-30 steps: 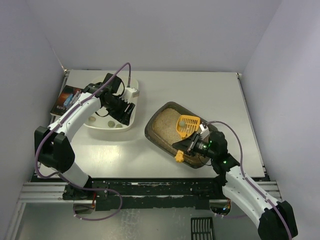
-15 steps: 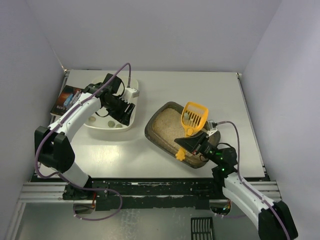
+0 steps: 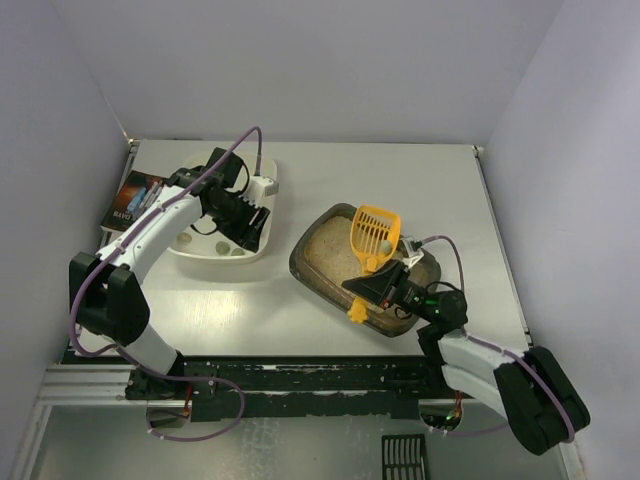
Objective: Clean the litter box
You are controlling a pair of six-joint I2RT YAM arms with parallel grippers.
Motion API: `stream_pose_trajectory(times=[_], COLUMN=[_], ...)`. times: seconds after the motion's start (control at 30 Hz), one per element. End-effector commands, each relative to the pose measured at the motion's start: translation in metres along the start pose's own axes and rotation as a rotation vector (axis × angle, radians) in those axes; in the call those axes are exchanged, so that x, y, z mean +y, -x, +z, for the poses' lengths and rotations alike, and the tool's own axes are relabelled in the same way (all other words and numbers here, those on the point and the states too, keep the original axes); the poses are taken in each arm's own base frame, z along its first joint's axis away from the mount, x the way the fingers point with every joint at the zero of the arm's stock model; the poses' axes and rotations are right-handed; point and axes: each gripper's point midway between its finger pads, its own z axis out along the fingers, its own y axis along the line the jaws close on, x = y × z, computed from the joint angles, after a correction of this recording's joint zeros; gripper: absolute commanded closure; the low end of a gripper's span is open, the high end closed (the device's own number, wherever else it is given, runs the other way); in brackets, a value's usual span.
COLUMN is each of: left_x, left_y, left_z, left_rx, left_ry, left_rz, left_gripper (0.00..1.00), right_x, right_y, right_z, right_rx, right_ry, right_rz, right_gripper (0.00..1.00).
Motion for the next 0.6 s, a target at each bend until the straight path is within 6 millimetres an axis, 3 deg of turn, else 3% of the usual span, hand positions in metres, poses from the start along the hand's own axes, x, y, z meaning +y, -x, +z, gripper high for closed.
stream_pose_trajectory(times=[0.0,0.1,0.23,0.37,0.57], left_x=[0.004,0.004,0.006,0.007,0.007], left_y=[0.006,0.006,0.006,0.007,0.006], left_z=[-0.008,-0.007,-0.005,-0.003,-0.008], left_rx=[-0.044,-0.040,-0.032,-0.028,-0.040], left_ry=[0.027,0.024,0.024,0.024,0.034], left_rz=[0.003,0.000,-0.005,-0.008,-0.008], left_gripper=[0.35,0.35,0.35,0.36,0.36], right_x=[-0.035,-0.055,-0.042,-0.026,-0.030], right_y=[-0.020,-0.008,0.018,0.020,-0.001], right_z=[-0.007,0.000,0.006,0.016,0.016], right_rx=[0.095,0.143,0.173,0.203,0.208], right_ry=[-0.172,-0.419,-0.584,-0.556,-0.460], right_rz=[0.047,-0.059,-0.238,-0.209,-0.077], right_gripper=[1.00,1.00,1.00,1.00,1.00])
